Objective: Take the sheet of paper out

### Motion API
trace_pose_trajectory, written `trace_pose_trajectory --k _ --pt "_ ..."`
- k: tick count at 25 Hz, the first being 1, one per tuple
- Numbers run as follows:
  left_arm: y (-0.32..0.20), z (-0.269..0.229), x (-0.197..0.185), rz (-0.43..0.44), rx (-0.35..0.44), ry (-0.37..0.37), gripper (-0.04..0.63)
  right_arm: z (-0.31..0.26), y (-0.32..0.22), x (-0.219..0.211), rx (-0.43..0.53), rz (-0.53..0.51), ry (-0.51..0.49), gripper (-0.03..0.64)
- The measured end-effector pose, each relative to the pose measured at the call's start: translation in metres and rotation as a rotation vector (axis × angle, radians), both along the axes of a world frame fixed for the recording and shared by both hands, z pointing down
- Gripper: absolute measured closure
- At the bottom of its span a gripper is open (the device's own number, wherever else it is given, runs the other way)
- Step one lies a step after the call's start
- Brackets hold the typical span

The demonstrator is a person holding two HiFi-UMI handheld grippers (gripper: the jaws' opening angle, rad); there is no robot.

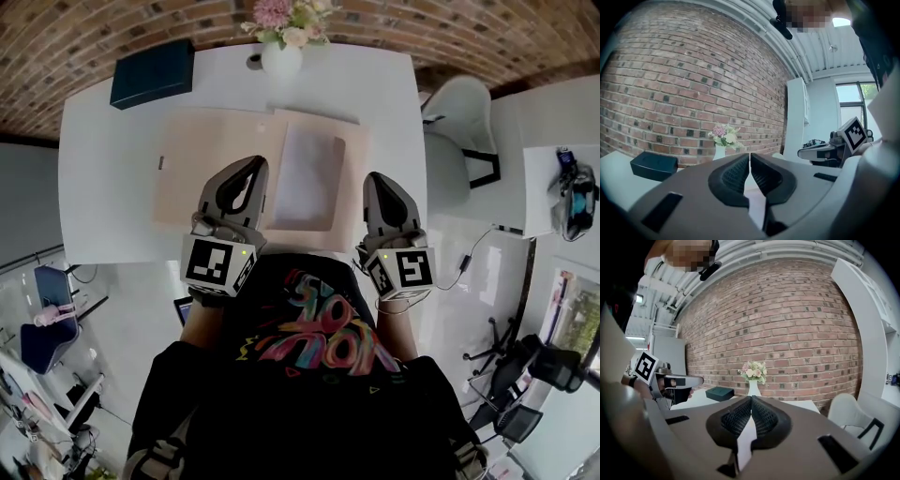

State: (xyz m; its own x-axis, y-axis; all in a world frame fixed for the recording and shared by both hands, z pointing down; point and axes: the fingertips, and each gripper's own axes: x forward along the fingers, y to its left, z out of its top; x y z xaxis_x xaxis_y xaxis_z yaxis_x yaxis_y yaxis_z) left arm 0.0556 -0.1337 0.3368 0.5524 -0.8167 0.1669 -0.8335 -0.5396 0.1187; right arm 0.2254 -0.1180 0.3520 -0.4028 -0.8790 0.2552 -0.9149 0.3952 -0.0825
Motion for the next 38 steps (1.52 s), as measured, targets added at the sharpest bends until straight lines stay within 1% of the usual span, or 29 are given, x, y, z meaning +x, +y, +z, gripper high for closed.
trace_pose_trajectory --k 13,17,22,27,28,30,32,36,38 --pt "-0.008 0.011 0.004 0.038 -0.035 -0.005 0.565 0.009 -0.003 -0.007 -0.036 0.005 -0.037 0.597" --pt "-0.008 0.013 -0.001 0.030 -0.036 -0.008 0.565 0.013 -0.002 -0.009 -0.044 0.004 -0.035 0.597" --pt "-0.010 0.017 -0.007 0.013 -0.046 0.028 0.565 0.016 -0.002 -0.012 -0.049 0.011 -0.038 0.597" --pt "-0.009 0.018 -0.002 0.048 -0.063 0.067 0.560 0.019 -0.001 -0.011 -0.058 0.021 -0.040 0.597" --pt "-0.009 0.019 0.000 0.061 -0.071 0.079 0.549 0.019 -0.001 -0.011 -0.059 0.023 -0.041 0.597" --pt "-0.008 0.023 0.003 0.092 -0.095 0.100 0.478 0.019 -0.001 -0.011 -0.060 0.027 -0.042 0.597" --pt "-0.008 0.029 0.006 0.112 -0.118 0.117 0.472 0.020 0.000 -0.010 -0.061 0.030 -0.041 0.597" --pt "-0.009 0.042 0.009 0.141 -0.166 0.155 0.432 0.022 0.001 -0.008 -0.069 0.043 -0.041 0.597" --pt "-0.011 0.050 0.009 0.150 -0.194 0.181 0.427 0.024 0.002 -0.008 -0.074 0.048 -0.041 0.597"
